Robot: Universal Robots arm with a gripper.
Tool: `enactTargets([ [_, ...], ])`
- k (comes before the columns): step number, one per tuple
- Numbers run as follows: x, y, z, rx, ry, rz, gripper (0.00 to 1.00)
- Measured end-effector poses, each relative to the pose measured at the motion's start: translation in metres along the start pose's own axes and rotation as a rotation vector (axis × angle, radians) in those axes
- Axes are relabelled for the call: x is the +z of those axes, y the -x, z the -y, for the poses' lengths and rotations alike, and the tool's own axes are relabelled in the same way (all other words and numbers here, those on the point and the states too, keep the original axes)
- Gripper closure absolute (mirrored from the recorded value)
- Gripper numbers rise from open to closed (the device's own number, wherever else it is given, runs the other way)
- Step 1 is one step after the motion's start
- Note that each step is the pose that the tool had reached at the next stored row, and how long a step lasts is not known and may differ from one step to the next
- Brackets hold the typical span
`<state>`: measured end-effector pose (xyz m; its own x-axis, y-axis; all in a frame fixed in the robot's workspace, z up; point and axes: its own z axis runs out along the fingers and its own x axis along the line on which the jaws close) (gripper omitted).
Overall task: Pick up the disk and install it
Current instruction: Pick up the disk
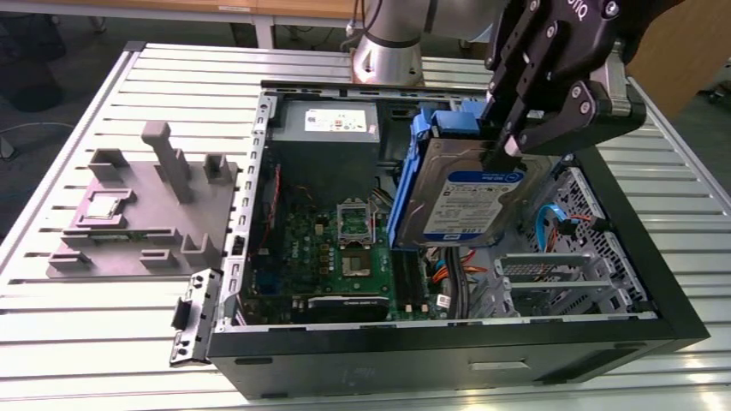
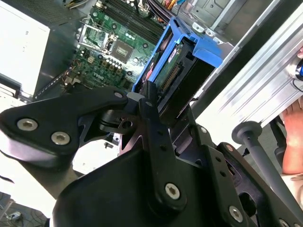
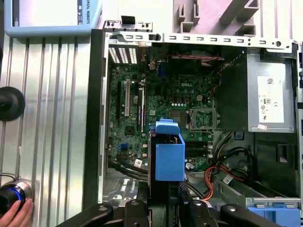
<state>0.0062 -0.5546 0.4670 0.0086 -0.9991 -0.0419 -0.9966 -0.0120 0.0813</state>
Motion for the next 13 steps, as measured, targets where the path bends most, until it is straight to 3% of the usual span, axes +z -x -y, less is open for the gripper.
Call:
enactTargets([
  [13, -0.0005, -0.0143, -0.0002, 0.0, 0.0, 0.0, 0.65],
])
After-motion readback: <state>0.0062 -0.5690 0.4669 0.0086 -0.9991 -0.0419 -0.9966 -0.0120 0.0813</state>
